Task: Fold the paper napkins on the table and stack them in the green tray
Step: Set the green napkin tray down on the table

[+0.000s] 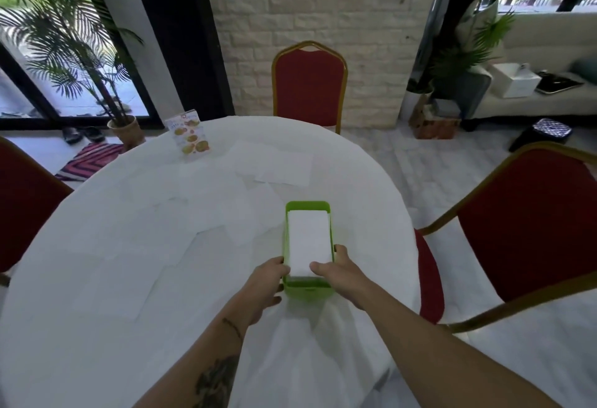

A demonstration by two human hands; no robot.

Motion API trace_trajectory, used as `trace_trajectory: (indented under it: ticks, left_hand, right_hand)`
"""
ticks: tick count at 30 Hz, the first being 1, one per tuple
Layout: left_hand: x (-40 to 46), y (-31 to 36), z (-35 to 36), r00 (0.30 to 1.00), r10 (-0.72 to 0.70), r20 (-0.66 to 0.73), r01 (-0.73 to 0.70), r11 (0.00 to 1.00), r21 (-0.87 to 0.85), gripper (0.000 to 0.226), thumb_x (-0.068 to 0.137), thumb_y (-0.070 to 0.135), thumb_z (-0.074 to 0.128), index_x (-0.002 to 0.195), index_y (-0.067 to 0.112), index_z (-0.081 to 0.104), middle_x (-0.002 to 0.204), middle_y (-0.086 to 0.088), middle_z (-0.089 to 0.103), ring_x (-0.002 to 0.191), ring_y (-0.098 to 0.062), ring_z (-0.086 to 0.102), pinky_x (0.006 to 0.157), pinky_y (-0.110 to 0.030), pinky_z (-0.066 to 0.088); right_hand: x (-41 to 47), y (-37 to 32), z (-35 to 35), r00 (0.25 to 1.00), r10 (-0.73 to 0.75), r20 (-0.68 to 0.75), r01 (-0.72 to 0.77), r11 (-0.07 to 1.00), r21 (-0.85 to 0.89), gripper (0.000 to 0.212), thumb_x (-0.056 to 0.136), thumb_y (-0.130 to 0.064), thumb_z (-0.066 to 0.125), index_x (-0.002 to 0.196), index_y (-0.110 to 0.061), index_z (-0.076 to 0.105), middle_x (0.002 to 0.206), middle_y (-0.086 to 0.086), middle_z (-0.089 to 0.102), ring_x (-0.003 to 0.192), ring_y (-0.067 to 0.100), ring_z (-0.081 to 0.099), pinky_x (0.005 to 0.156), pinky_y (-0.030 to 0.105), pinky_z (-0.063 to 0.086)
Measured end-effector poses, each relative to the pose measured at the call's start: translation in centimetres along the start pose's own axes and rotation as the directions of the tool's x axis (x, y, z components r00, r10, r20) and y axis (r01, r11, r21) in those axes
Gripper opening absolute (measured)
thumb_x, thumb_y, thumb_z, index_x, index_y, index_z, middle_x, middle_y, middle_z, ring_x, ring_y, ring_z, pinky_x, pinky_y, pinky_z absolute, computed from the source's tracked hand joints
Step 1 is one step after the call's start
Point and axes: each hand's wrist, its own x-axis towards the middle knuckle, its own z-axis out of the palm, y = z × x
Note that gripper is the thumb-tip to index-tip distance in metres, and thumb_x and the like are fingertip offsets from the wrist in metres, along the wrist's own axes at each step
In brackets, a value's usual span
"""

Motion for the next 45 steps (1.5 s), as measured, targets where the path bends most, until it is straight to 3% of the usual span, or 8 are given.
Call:
trace_trajectory:
  ticks: [6,16,21,25,30,35,41,45]
  left_hand:
    - [0.1,-0.2,-2.2,0.998,-0.003,0.069,0.0,0.999,0.049,0.034,0.091,0.029,0.053,0.125,0.026,0.056,0.122,0.002,0.06,0.11,-0.02,0.055,0.091,-0.038,0.043]
    - [-0.3,-1.5,-9.9,0.974,-0.016,0.226,-0.002,0.997,0.078,0.033,0.09,0.025,0.057,0.123,0.023,0.056,0.122,0.0,0.062,0.112,-0.019,0.058,0.095,-0.037,0.045]
    - [-0.1,-2.2,-11.5,0.953,-0.016,0.303,-0.028,0.99,0.14,0.056,0.08,0.033,0.061,0.135,0.028,0.05,0.124,0.004,0.062,0.115,-0.017,0.057,0.1,-0.042,0.045]
    - [-0.1,-2.4,-11.6,0.939,-0.017,0.344,-0.038,0.988,0.153,0.054,0.078,0.031,0.06,0.131,0.029,0.053,0.122,0.003,0.063,0.113,-0.017,0.058,0.096,-0.039,0.047]
    - [-0.1,-2.6,-11.9,0.945,0.009,0.327,-0.064,0.985,0.159,0.055,0.083,0.028,0.06,0.136,0.024,0.048,0.121,-0.002,0.062,0.11,-0.019,0.058,0.089,-0.035,0.048]
    - [-0.5,-1.9,-15.3,0.966,0.165,0.2,-0.196,0.97,0.146,0.036,0.089,0.017,0.054,0.125,0.017,0.058,0.107,-0.006,0.065,0.102,-0.02,0.063,0.084,-0.034,0.05]
    - [-0.4,-4.1,-23.0,0.924,0.319,-0.213,-0.265,0.932,0.249,0.024,0.088,0.018,0.054,0.106,0.026,0.066,0.102,0.003,0.067,0.083,-0.011,0.064,0.065,-0.023,0.05]
    - [0.4,-7.1,-27.3,0.825,0.402,-0.398,-0.132,0.821,0.555,0.035,0.085,0.024,0.057,0.12,0.024,0.058,0.123,-0.003,0.055,0.111,-0.023,0.053,0.09,-0.034,0.046]
  right_hand:
    - [-0.2,-0.6,0.7,0.999,0.033,-0.038,-0.033,0.999,0.017,0.068,0.088,-0.039,0.063,0.145,-0.021,0.031,0.141,0.004,0.051,0.119,0.025,0.053,0.102,0.043,0.046]
    - [-2.0,-2.8,8.4,0.983,0.099,-0.152,-0.093,0.995,0.048,0.065,0.083,-0.049,0.063,0.137,-0.022,0.038,0.131,0.004,0.056,0.113,0.025,0.057,0.098,0.047,0.049]
    - [-2.7,-2.8,10.5,0.96,0.152,-0.236,-0.13,0.986,0.105,0.059,0.088,-0.044,0.062,0.137,-0.021,0.038,0.13,0.005,0.056,0.113,0.026,0.057,0.098,0.045,0.049]
    - [-3.3,-2.4,10.8,0.95,0.169,-0.261,-0.144,0.983,0.112,0.061,0.084,-0.045,0.063,0.136,-0.022,0.041,0.13,0.004,0.057,0.113,0.025,0.057,0.1,0.048,0.049]
    - [-4.2,-3.7,9.6,0.947,0.152,-0.284,-0.154,0.988,0.014,0.068,0.089,-0.04,0.06,0.148,-0.017,0.035,0.146,0.01,0.047,0.127,0.029,0.05,0.104,0.039,0.043]
    - [-5.2,-6.8,9.6,0.879,-0.188,-0.437,-0.036,0.89,-0.455,0.062,0.089,-0.019,0.053,0.148,-0.015,0.035,0.149,0.008,0.039,0.134,0.029,0.042,0.105,0.04,0.039]
    - [-3.2,-11.1,16.8,0.911,-0.39,-0.133,0.262,0.798,-0.543,0.054,0.085,-0.016,0.052,0.139,-0.019,0.048,0.138,0.004,0.05,0.128,0.023,0.049,0.105,0.037,0.042]
    - [-1.3,-11.1,22.1,0.952,-0.303,0.045,0.277,0.79,-0.547,0.053,0.086,-0.02,0.051,0.139,-0.019,0.049,0.136,0.005,0.05,0.123,0.025,0.052,0.104,0.037,0.044]
